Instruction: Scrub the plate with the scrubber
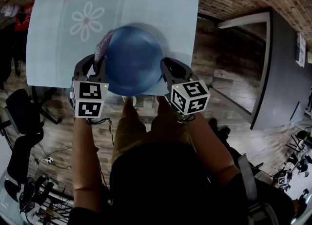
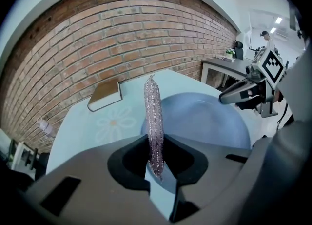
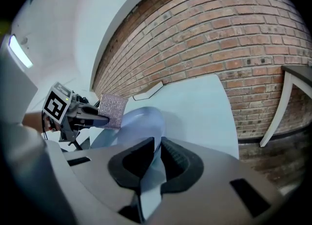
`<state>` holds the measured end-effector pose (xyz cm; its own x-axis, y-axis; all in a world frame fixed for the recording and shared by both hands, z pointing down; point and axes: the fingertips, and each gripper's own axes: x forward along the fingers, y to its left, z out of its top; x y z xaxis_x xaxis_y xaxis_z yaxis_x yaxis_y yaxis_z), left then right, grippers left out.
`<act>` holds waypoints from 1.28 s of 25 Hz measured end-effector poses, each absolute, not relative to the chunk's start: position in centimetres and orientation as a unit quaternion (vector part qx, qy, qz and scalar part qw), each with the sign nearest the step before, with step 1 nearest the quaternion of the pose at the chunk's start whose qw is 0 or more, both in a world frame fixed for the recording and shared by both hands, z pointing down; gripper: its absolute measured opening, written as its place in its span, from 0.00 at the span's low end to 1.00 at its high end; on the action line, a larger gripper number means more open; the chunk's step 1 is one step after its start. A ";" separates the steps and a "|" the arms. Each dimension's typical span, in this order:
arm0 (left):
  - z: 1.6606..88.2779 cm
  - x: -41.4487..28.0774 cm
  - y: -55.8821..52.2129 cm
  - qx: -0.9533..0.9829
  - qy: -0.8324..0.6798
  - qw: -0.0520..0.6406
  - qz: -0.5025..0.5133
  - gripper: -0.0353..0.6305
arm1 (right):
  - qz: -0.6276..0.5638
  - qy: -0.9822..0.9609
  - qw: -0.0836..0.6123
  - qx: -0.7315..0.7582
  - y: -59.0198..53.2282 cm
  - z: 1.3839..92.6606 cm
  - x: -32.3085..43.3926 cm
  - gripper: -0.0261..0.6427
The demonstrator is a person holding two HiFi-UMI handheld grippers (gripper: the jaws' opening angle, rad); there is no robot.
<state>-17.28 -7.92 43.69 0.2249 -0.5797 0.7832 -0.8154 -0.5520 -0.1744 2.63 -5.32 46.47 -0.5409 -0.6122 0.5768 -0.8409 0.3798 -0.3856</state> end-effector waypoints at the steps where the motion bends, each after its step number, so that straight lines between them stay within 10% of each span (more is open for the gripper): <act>1: 43.7 -17.4 -7.2 0.770 -0.451 0.140 0.430 0.18 | 0.332 -0.812 0.173 0.447 -5.3 46.5 2.6 0.14; 32: 44.8 -6.9 5.3 0.827 -0.322 0.207 0.411 0.18 | 0.347 -0.812 0.169 0.439 -5.3 46.5 2.6 0.14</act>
<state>-6.89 5.27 44.76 0.4547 -0.3620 0.8138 -0.7027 -0.7072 0.0780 2.64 -5.34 46.51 -0.5583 -0.5947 0.5785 -0.8291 0.3749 -0.4147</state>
